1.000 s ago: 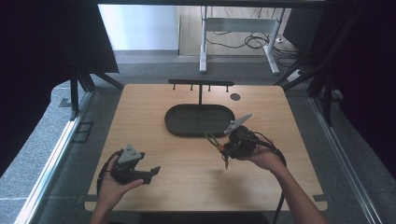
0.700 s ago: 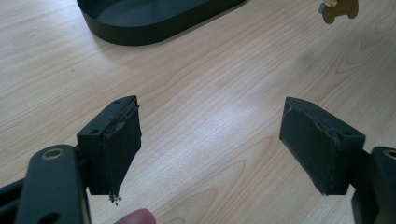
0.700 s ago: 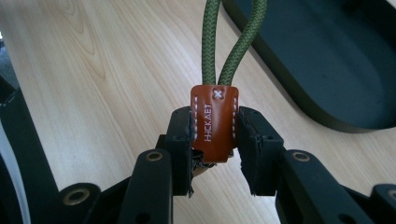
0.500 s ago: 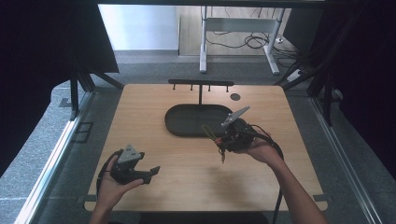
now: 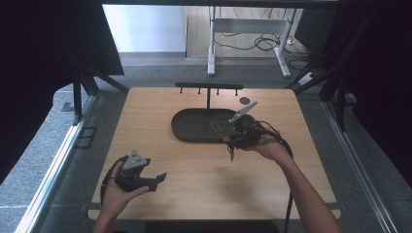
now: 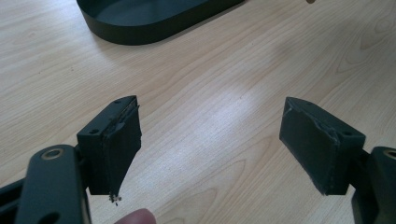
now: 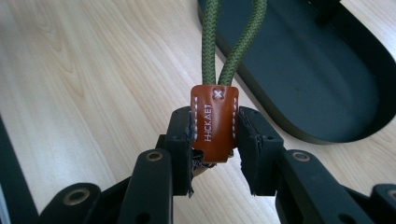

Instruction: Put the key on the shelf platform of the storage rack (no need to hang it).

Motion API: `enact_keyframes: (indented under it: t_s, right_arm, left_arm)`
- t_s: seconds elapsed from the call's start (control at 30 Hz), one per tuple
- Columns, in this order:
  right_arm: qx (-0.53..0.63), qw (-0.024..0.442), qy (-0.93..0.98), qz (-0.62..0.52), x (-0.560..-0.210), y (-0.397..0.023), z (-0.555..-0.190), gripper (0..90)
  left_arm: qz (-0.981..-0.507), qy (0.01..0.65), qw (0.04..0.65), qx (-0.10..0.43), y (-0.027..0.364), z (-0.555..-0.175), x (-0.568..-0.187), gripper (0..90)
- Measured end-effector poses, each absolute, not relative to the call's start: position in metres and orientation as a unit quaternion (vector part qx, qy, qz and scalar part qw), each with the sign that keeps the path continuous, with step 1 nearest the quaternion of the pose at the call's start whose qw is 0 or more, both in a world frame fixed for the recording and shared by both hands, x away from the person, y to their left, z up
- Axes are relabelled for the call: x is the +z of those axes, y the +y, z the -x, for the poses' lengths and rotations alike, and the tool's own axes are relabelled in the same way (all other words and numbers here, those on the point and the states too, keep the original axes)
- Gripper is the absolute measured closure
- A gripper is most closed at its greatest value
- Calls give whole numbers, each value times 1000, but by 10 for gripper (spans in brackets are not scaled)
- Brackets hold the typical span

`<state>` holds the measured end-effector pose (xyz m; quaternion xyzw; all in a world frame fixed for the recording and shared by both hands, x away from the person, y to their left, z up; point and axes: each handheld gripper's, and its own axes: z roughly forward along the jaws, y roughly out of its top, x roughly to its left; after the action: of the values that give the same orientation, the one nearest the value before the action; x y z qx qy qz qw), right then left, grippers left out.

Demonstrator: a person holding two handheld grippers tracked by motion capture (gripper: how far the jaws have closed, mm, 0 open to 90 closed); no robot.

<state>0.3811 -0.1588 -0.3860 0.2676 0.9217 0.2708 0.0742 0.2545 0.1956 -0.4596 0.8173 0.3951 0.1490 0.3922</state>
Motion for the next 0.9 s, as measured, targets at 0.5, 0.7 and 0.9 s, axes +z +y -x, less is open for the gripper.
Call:
enact_keyframes:
  t_s: [0.5, 0.7, 0.9]
  right_arm:
    - [258, 80, 923, -274, -381, -154, -398, 674]
    - [252, 79, 924, -275, -382, -152, -401, 674]
    - [250, 84, 923, -280, -378, -152, -408, 674]
  left_arm:
    - [-817, 395, 393, 149, 196, -254, -459, 210]
    - [-817, 395, 392, 149, 196, -255, -459, 210]
    - [-818, 394, 392, 148, 195, -255, -460, 210]
